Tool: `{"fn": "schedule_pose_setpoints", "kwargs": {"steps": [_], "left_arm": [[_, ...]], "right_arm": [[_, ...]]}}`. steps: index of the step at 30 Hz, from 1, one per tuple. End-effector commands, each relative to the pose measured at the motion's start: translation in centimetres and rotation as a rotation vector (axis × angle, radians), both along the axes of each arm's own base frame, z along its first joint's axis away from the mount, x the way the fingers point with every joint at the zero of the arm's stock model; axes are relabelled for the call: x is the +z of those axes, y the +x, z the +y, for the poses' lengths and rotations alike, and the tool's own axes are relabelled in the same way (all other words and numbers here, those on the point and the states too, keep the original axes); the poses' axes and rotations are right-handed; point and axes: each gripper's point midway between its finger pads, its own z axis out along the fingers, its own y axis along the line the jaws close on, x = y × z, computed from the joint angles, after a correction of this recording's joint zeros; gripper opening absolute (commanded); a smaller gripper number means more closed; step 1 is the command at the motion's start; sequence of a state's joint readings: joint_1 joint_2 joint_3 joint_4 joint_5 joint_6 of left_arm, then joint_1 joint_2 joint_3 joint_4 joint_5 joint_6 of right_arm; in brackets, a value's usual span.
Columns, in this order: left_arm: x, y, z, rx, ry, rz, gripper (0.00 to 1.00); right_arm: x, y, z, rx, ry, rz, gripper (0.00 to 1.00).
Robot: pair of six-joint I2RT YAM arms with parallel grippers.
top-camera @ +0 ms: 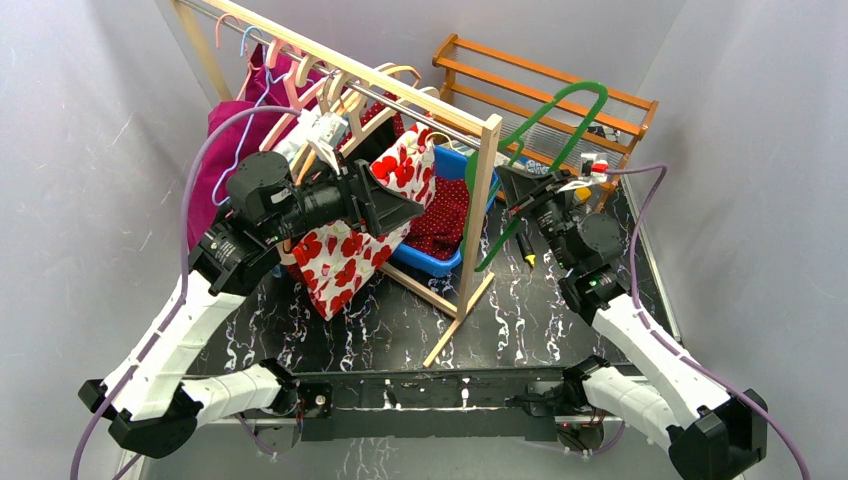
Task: Remove the skirt from the hanger
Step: Pick up the hanger from the bin, then place the hanger at the clothesline.
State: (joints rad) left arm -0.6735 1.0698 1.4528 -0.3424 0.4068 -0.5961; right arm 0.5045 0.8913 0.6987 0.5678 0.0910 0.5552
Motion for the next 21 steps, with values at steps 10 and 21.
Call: {"fn": "schedule_pose_setpoints", "kwargs": {"steps": [10, 21], "left_arm": [[3.7, 0.6, -0.2, 0.064, -0.197, 0.069, 0.79], [4.8, 1.2, 0.6, 0.117, -0.254, -0.005, 0.69]], "right_arm": [[10.4, -9.5, 2.1, 0.325, 0.001, -0.469, 0.00], [11.5, -11.6, 2.9, 0.482, 0.127, -0.410, 0.00]]}}
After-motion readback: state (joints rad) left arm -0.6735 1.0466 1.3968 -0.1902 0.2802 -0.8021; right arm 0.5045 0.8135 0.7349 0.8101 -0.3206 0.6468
